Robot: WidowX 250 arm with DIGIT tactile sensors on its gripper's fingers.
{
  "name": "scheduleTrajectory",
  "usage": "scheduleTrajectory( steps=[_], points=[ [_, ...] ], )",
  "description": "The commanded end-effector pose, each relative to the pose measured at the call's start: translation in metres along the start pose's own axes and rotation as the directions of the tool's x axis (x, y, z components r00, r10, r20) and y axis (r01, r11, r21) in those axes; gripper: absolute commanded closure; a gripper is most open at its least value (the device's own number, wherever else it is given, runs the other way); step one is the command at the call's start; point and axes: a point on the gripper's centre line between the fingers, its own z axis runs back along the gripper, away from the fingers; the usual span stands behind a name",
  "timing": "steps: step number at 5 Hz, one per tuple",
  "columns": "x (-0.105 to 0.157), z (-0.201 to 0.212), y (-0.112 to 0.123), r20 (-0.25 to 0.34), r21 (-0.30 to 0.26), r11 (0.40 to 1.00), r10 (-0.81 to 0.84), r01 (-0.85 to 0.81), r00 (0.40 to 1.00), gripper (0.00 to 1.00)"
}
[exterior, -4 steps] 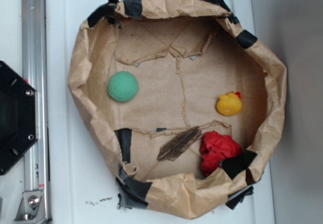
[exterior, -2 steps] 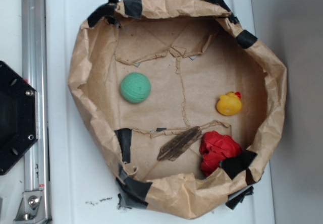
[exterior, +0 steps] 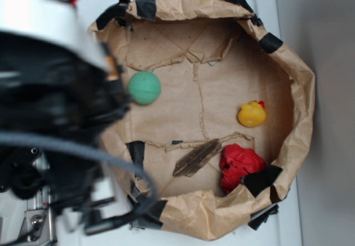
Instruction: Grab the wood chip.
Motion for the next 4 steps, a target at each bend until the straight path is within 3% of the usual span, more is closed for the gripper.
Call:
scheduleTrajectory(
  steps=[1, 2, 3, 4],
  points=[
    [0.072, -0.046, 0.022, -0.013, -0.001, 0.996, 0.094, -0.095, 0.995, 0.0],
    [0.092, -0.088, 0.017, -0.045, -0.001, 0.998, 0.058, -0.058, 0.997, 0.0],
    [0.082, -0.112, -0.004, -0.039, 0.05, 0.999, -0.011, 0.013, 0.999, 0.0],
    [0.067, -0.133, -0.021, -0.059, 0.061, 0.997, -0.046, 0.05, 0.997, 0.0]
  ],
)
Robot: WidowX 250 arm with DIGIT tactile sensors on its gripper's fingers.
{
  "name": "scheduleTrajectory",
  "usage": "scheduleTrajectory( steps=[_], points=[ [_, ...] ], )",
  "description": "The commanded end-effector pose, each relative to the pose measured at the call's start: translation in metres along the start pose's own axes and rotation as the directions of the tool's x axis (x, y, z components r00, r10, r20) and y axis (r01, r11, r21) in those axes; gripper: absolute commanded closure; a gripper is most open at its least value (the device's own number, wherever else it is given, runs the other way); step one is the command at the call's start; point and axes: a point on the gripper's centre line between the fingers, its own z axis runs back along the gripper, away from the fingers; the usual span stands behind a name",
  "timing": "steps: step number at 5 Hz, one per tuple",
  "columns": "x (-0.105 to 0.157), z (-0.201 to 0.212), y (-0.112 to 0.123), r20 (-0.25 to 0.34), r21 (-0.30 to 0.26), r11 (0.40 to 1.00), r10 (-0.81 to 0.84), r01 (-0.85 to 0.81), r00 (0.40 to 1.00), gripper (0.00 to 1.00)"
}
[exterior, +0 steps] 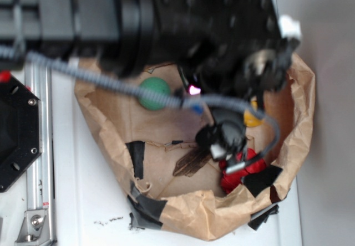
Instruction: Grab the wood chip.
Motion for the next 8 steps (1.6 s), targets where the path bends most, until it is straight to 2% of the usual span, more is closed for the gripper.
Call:
scheduleTrajectory(
  steps=[1, 2, 4, 5, 6, 7, 8],
  points=[
    [-0.019, -0.034, -0.04, 0.009, 0.02, 0.997, -0.078, 0.078, 0.997, 0.0],
    [-0.015, -0.056, -0.045, 0.018, 0.064, 0.995, -0.077, 0.076, 0.997, 0.0],
    [0.0, -0.067, -0.027, 0.054, 0.106, 0.993, -0.052, 0.046, 0.997, 0.0],
    [-0.008, -0.056, -0.005, 0.063, 0.1, 0.994, -0.046, 0.039, 0.997, 0.0],
    [-0.02, -0.045, 0.004, 0.051, 0.081, 0.996, -0.051, 0.047, 0.997, 0.0],
    [-0.027, -0.047, 0.004, 0.03, 0.093, 0.993, -0.08, 0.077, 0.996, 0.0],
    [-0.019, -0.057, 0.004, 0.029, 0.109, 0.991, -0.077, 0.073, 0.997, 0.0]
  ],
)
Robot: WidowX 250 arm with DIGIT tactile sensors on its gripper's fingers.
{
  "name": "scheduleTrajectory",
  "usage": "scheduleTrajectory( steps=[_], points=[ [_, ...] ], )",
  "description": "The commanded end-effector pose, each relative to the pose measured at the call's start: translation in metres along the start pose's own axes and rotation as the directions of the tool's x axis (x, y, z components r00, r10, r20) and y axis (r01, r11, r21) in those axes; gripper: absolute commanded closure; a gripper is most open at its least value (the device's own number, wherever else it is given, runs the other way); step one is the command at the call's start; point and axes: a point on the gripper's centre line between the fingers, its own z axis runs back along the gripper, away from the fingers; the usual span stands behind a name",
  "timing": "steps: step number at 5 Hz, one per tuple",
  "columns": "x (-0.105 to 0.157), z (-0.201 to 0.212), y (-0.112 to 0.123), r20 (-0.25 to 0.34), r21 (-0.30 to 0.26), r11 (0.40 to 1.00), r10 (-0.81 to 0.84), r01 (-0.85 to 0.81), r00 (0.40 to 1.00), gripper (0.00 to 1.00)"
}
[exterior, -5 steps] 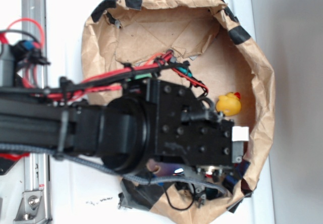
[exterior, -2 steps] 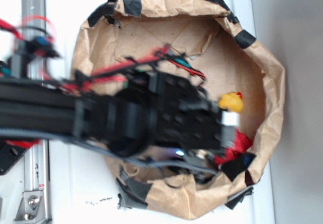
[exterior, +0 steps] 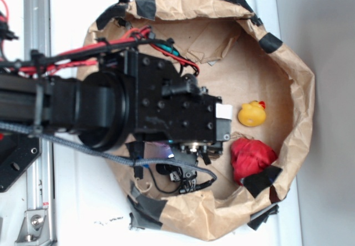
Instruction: Grab the wood chip.
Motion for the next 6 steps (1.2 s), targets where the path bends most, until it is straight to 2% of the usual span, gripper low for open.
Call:
scheduleTrajectory(
  steps=[1, 2, 3, 4, 5, 6],
  points=[
    [0.025, -0.005, -0.008, 0.066, -0.019, 0.998, -0.052, 0.054, 0.996, 0.0],
    [0.035, -0.009, -0.029, 0.084, -0.02, 0.995, -0.096, 0.098, 0.992, 0.0],
    [0.039, -0.008, -0.032, 0.089, -0.024, 0.996, -0.089, 0.092, 0.992, 0.0],
    [0.038, -0.003, -0.03, 0.075, -0.029, 0.997, -0.064, 0.066, 0.995, 1.0],
    [0.035, 0.001, -0.027, 0.074, -0.047, 0.997, -0.06, 0.064, 0.995, 1.0],
    [0.034, 0.005, -0.025, 0.066, -0.03, 0.998, -0.059, 0.061, 0.996, 1.0]
  ],
)
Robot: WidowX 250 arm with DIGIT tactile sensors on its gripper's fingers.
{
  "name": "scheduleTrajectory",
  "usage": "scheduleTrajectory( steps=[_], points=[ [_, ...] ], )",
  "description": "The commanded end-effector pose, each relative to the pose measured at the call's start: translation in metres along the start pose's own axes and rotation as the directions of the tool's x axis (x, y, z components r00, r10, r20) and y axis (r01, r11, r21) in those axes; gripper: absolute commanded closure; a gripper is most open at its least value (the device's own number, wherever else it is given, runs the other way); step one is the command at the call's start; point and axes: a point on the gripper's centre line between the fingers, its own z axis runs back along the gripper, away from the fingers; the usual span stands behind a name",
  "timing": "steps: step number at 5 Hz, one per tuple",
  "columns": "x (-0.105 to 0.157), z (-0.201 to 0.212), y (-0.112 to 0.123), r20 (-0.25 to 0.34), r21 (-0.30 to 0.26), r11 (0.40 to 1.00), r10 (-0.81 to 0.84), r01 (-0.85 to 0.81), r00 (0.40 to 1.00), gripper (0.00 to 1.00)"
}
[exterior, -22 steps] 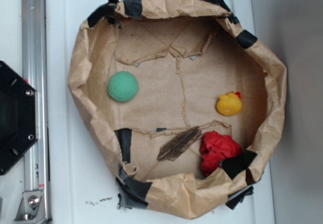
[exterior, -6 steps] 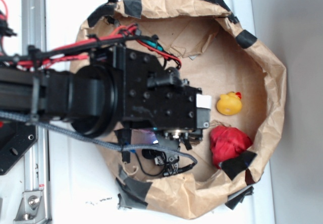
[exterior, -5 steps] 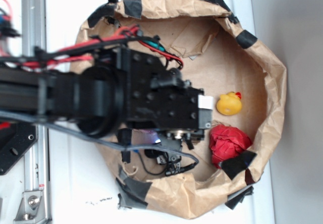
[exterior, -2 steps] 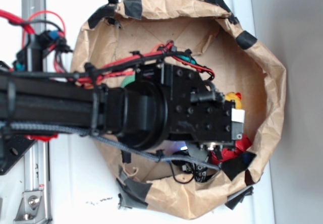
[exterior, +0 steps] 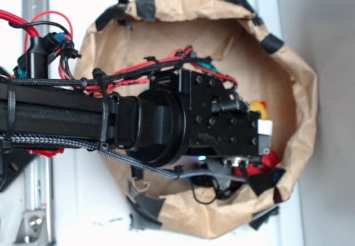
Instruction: Grab the wood chip.
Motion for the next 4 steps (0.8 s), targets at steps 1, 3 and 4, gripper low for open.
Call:
scheduleTrajectory(
  steps=[1, 3, 4],
  points=[
    [-0.003, 0.063, 0.028, 0.065, 0.07, 0.992, 0.099, -0.104, 0.993, 1.0],
    [-0.013, 0.166, 0.081, 0.188, 0.064, 0.986, 0.138, -0.152, 0.973, 1.0],
    [-0.009, 0.175, 0.08, 0.2, 0.083, 0.987, 0.12, -0.139, 0.972, 1.0]
  ],
)
